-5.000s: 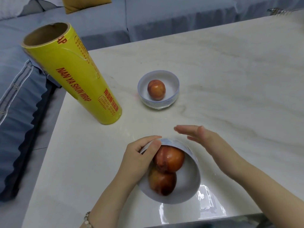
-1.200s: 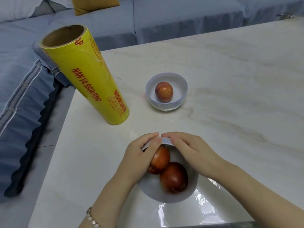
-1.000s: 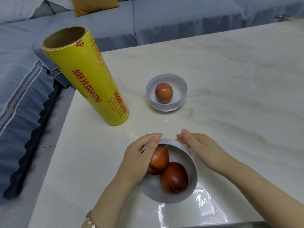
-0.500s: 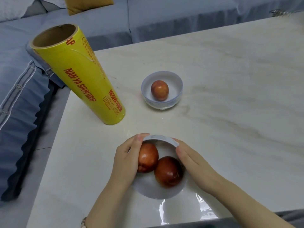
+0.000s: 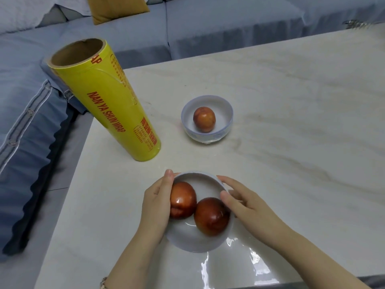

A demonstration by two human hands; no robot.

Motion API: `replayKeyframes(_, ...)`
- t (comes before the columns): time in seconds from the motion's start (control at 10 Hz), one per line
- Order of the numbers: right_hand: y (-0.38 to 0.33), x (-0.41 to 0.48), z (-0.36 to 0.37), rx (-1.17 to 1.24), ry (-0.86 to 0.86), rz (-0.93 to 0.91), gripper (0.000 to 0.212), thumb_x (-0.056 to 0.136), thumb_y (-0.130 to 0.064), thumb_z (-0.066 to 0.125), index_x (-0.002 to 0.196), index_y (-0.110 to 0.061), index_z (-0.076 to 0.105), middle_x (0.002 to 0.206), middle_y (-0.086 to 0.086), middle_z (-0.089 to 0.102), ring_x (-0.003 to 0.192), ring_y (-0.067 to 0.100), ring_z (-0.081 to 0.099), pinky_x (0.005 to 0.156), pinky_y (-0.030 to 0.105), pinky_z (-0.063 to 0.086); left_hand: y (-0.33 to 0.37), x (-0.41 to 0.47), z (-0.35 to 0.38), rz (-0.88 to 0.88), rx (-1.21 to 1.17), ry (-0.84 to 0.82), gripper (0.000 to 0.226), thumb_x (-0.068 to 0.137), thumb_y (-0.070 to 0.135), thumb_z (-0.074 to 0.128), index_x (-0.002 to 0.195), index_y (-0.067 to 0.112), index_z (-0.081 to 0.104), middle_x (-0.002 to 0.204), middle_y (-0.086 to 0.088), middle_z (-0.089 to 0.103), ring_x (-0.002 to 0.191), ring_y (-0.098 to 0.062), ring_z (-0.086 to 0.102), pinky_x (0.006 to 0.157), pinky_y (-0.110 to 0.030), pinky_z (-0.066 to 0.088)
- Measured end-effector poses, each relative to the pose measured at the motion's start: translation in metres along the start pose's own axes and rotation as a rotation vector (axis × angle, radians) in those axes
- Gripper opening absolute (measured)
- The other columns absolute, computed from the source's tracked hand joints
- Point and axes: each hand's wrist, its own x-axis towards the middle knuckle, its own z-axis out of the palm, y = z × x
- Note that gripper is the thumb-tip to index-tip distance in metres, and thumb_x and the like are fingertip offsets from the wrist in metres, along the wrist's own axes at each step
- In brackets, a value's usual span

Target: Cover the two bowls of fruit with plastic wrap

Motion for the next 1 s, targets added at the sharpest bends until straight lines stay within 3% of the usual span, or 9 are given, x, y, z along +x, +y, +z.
replayKeyframes(0.1,-0.006,-0.005,-0.011,0.241,0.04,0.064,0.028,0.091,-0.019,0.051,0.116,-0.025,0.061,0.091,0.007,0.073,0.077,0.008,0.068,0.072,0.022,0.055,0.008,0.01,0.011,-0.108,0.041,-0.111,0.036,0.092,0.046,0.047,0.079,0.024,0.073,0.079,0.008,0.075,0.08,-0.006,0.069,0.078,-0.02,0.052)
replayKeyframes(0.2,-0.005,-0.01,-0.034,0.407,0.15,0.111,0.022,0.092,-0.019,0.047,0.093,-0.017,0.069,0.067,-0.003,0.071,0.056,0.008,0.064,0.052,0.021,0.053,0.026,0.018,0.026,-0.216,0.019,-0.255,0.037,0.088,0.057,0.045,0.103,0.03,0.065,0.112,-0.003,0.067,0.103,-0.021,0.064,0.099,-0.04,0.046)
replayKeyframes(0.3,-0.005,-0.008,-0.054,0.379,0.281,0.109,0.026,0.094,-0.026,0.045,0.082,-0.017,0.066,0.057,-0.004,0.065,0.05,0.011,0.062,0.052,0.029,0.051,0.031,0.02,0.035,-0.183,0.077,-0.277,0.031,0.095,0.045,0.042,0.112,0.026,0.059,0.113,0.0,0.063,0.094,-0.016,0.064,0.081,-0.028,0.048)
replayKeyframes(0.5,-0.006,0.024,-0.078,0.435,0.533,0.114,0.026,0.096,-0.025,0.042,0.075,-0.017,0.056,0.081,0.012,0.057,0.059,0.021,0.059,0.04,0.022,0.051,0.025,0.01,0.032,-0.12,0.175,-0.277,0.017,0.093,0.02,0.053,0.081,0.025,0.064,0.094,0.001,0.067,0.081,-0.015,0.064,0.073,-0.021,0.047)
replayKeyframes(0.6,-0.008,0.038,-0.073,0.445,0.586,0.131,0.026,0.097,-0.026,0.04,0.079,-0.019,0.057,0.089,0.013,0.061,0.073,0.028,0.063,0.044,0.027,0.055,0.021,0.008,0.021,-0.096,0.224,-0.266,0.018,0.093,0.016,0.052,0.083,0.022,0.066,0.091,-0.005,0.07,0.084,-0.019,0.065,0.076,-0.025,0.047)
replayKeyframes(0.7,-0.005,0.043,-0.069,0.254,0.641,0.138,0.029,0.094,-0.036,0.038,0.078,-0.024,0.06,0.098,0.011,0.065,0.09,0.033,0.064,0.07,0.044,0.057,0.019,0.011,0.012,-0.096,0.223,-0.234,0.02,0.093,0.012,0.052,0.083,0.022,0.067,0.089,-0.002,0.071,0.081,-0.016,0.065,0.074,-0.024,0.047)
replayKeyframes(0.8,-0.002,0.042,-0.074,0.1,0.635,0.17,0.036,0.091,-0.042,0.037,0.074,-0.022,0.061,0.087,0.009,0.067,0.084,0.032,0.066,0.082,0.052,0.054,0.018,0.012,0.011,-0.078,0.226,-0.234,0.022,0.092,0.01,0.051,0.082,0.023,0.066,0.088,-0.001,0.07,0.079,-0.014,0.065,0.072,-0.022,0.047)
replayKeyframes(0.9,0.002,0.037,-0.083,-0.051,0.615,0.177,0.043,0.092,-0.042,0.04,0.077,-0.007,0.061,0.078,0.017,0.068,0.077,0.036,0.066,0.082,0.05,0.053,0.019,0.013,0.016,-0.062,0.265,-0.265,0.018,0.093,0.011,0.051,0.09,0.018,0.067,0.086,0.003,0.069,0.076,-0.011,0.064,0.065,-0.013,0.047)
replayKeyframes(1.0,-0.008,0.035,-0.083,-0.253,0.668,0.16,0.039,0.089,-0.037,0.048,0.115,-0.009,0.056,0.099,0.018,0.062,0.094,0.034,0.057,0.085,0.036,0.045,0.019,0.011,0.021,-0.003,0.441,-0.308,0.019,0.093,0.022,0.052,0.107,0.019,0.064,0.089,0.004,0.067,0.082,-0.011,0.064,0.072,-0.021,0.046)
